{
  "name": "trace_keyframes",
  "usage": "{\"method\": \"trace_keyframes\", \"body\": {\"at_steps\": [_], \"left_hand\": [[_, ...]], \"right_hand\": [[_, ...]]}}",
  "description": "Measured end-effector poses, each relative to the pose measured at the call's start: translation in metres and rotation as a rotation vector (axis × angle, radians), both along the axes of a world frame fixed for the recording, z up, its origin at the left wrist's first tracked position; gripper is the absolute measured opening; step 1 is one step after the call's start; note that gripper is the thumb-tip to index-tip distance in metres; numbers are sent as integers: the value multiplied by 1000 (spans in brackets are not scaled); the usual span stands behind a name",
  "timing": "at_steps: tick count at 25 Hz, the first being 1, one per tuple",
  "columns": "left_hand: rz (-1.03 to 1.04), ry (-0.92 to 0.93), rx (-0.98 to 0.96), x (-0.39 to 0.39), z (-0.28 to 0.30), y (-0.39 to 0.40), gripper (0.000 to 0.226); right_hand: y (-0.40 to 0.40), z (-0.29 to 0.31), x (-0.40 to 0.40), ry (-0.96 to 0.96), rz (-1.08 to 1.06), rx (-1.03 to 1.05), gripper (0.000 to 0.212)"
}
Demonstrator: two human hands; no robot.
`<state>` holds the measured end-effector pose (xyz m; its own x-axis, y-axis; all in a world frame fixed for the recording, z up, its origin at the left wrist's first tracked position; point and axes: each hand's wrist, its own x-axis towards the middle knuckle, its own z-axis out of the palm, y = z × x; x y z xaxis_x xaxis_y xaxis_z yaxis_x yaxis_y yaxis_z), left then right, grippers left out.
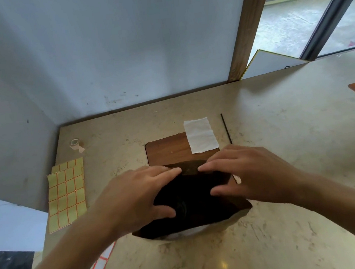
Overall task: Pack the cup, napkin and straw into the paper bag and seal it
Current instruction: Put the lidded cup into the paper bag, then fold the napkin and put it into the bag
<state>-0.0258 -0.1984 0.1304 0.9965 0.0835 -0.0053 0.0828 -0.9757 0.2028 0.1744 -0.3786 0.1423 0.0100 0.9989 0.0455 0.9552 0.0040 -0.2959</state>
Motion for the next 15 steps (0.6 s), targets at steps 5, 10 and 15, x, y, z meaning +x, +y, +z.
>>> {"method": "trace_keyframes", "body": {"at_steps": [5, 10, 15], "left_hand": [[51, -195, -425, 43, 17, 44, 36], [261, -103, -367, 113, -51, 95, 20], [309, 17, -260, 171, -134, 131, 22]], "right_hand": [[30, -10, 51, 203, -222, 242, 34], [63, -76, 117, 110, -475, 112, 24], [89, -148, 163, 68, -553, -105, 33]]}}
